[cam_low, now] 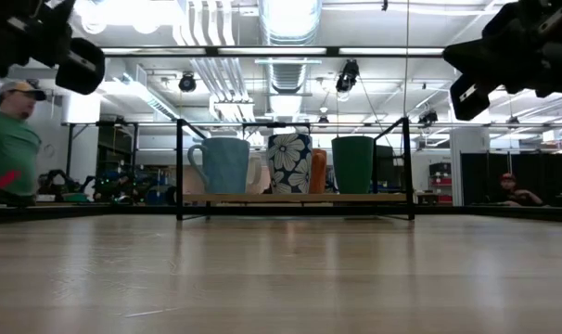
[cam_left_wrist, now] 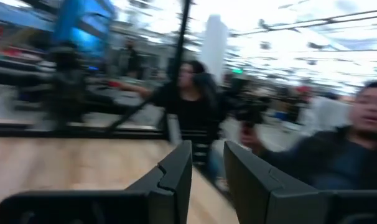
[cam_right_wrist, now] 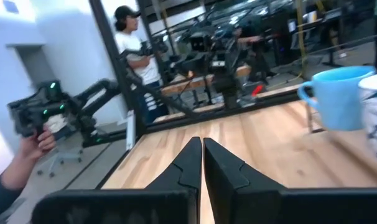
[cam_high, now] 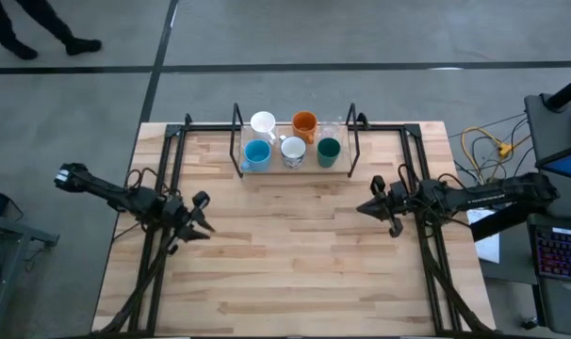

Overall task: Stack small to large cups/mugs on shelf
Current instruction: Return to Home Position

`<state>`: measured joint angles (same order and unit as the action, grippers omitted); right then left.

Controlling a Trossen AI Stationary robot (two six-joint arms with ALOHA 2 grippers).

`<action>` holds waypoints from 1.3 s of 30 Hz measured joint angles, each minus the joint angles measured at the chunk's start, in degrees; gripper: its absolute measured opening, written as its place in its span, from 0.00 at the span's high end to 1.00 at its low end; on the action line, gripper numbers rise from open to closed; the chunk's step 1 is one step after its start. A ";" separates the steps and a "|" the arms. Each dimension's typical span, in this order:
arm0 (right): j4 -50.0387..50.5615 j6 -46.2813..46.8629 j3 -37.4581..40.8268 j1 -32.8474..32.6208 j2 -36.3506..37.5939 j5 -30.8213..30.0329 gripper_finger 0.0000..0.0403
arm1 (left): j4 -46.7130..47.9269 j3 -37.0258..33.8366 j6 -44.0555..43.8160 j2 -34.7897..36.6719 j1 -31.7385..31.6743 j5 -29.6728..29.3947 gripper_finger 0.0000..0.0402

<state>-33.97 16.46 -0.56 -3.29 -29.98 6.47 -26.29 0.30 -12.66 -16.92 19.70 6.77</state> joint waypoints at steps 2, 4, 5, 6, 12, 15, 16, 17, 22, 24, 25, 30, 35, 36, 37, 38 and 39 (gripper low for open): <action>0.73 0.23 0.00 1.54 1.50 -0.02 0.98 | 4.80 0.00 0.98 4.17 0.00 -3.95 0.80; 1.78 0.47 0.00 3.28 3.10 0.15 0.98 | 9.63 0.00 1.22 8.98 -0.04 -6.41 0.80; 2.74 0.49 0.00 4.14 3.86 0.19 0.98 | 12.07 0.00 1.18 11.66 -0.04 -6.94 0.80; 3.89 0.51 0.00 5.06 4.63 0.36 0.98 | 14.50 0.00 1.02 14.27 -0.04 -6.96 0.80; 9.27 3.39 0.00 11.62 8.53 3.64 0.98 | 13.93 0.00 -0.02 13.86 0.16 -4.85 0.80; 8.34 3.69 0.00 14.95 10.36 6.81 0.98 | 13.26 0.00 0.48 14.30 0.15 -5.65 0.80; 8.06 3.37 0.00 16.04 11.10 7.93 0.98 | 12.86 0.00 0.88 15.03 0.19 -5.61 0.80; 7.94 2.92 0.00 17.21 11.96 9.18 0.98 | 12.82 0.00 1.02 15.49 0.20 -5.43 0.80; 8.01 4.45 0.00 23.59 17.77 18.03 0.98 | 11.85 0.00 1.53 15.45 0.21 -2.22 0.80; 8.08 7.17 0.00 25.94 20.89 22.11 0.98 | 11.71 0.00 1.46 15.45 0.24 -1.43 0.80; 8.08 8.26 0.00 27.00 22.60 24.08 0.98 | 11.80 0.00 1.47 15.45 0.21 -1.00 0.80; 12.24 11.11 0.00 31.26 30.11 27.93 0.98 | 10.83 0.00 1.48 15.45 0.22 0.19 0.80; 15.04 10.74 -0.02 34.97 29.55 24.88 0.98 | 10.40 0.00 1.26 15.31 0.24 0.23 0.80; 16.55 10.18 -0.02 35.66 29.51 23.85 0.98 | 10.40 0.00 1.21 15.38 0.24 0.23 0.80; 18.08 9.47 0.01 36.30 29.55 22.99 0.98 | 10.36 0.00 1.11 15.36 0.24 0.25 0.80; 19.22 8.97 0.04 36.81 29.61 22.28 0.98 | 10.29 0.00 1.13 15.24 0.24 0.24 0.80; 19.83 8.56 0.04 37.25 29.59 22.02 0.98 | 10.24 0.00 1.13 15.18 0.24 0.25 0.80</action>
<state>-14.14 25.02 -0.51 33.96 -0.38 28.49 -16.05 0.30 -11.53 -1.74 19.94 7.03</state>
